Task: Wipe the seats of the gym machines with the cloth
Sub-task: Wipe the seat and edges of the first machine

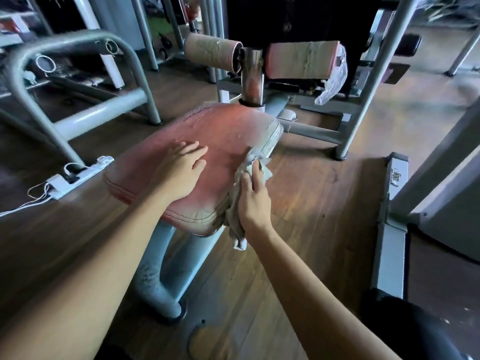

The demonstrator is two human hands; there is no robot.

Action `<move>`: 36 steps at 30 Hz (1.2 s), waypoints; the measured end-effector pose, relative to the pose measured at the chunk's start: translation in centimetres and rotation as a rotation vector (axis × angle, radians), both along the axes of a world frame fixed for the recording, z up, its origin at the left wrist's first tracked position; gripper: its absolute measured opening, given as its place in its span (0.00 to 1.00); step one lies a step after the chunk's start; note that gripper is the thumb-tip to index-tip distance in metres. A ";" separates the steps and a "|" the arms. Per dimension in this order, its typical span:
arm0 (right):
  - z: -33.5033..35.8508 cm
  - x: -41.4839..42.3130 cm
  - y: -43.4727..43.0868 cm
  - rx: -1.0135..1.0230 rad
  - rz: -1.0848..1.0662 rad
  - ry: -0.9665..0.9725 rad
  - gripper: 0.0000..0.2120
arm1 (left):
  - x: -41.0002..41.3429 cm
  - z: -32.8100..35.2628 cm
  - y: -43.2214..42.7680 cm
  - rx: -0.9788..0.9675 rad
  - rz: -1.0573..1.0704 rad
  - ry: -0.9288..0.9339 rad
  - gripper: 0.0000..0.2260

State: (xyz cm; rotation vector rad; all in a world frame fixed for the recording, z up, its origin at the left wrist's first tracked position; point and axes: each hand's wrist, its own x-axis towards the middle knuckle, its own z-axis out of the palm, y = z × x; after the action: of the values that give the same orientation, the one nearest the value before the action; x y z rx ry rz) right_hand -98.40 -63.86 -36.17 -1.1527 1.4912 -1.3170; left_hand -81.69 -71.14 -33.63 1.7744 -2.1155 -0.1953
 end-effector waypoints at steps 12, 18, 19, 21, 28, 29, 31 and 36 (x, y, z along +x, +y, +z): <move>1.1 -3.0 -6.4 0.033 -0.068 -0.069 0.11 | -0.4 0.7 1.1 -0.008 0.043 0.075 0.19; 0.0 -1.1 -0.7 -0.039 0.030 -0.071 0.20 | -0.3 0.8 1.2 0.013 0.049 0.111 0.19; 0.0 -1.3 -1.8 -0.027 0.015 -0.068 0.21 | -0.3 0.8 1.2 0.010 0.050 0.107 0.19; 0.5 -2.2 -4.5 0.017 -0.028 -0.062 0.21 | -0.4 0.8 1.2 -0.001 0.047 0.104 0.19; 0.1 -2.9 -5.0 0.062 -0.047 -0.051 0.07 | -0.6 0.8 1.2 -0.008 0.063 0.092 0.19; -0.5 -2.6 -3.2 0.038 -0.015 -0.034 0.08 | -0.7 0.8 1.3 -0.007 0.065 0.085 0.19; -1.1 -2.1 -0.4 0.003 0.054 -0.020 0.14 | -0.8 0.8 1.3 -0.003 0.067 0.063 0.19; 0.0 -2.7 -4.4 0.020 -0.034 -0.002 0.15 | -0.7 0.5 1.1 -0.007 0.053 0.038 0.19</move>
State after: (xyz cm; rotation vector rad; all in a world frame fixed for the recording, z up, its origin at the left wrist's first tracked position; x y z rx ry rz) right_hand -101.07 -68.27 -36.19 -1.1173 1.5249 -1.3224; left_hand -82.37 -70.00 -33.13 1.8063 -2.0384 -0.2058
